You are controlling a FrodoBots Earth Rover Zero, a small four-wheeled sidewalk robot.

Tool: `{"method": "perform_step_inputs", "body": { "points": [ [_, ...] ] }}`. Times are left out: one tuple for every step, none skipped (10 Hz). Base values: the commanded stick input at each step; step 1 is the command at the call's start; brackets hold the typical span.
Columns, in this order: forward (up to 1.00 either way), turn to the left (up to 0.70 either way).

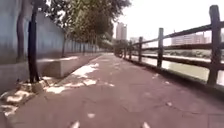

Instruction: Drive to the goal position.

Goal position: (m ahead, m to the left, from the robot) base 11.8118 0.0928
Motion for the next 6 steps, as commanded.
{"method": "perform_step_inputs", "body": {
  "points": [
    [0.70,0.00],
    [0.70,0.00],
    [0.70,0.00],
    [0.70,0.00],
    [0.70,0.00],
    [0.70,0.00]
  ]
}}
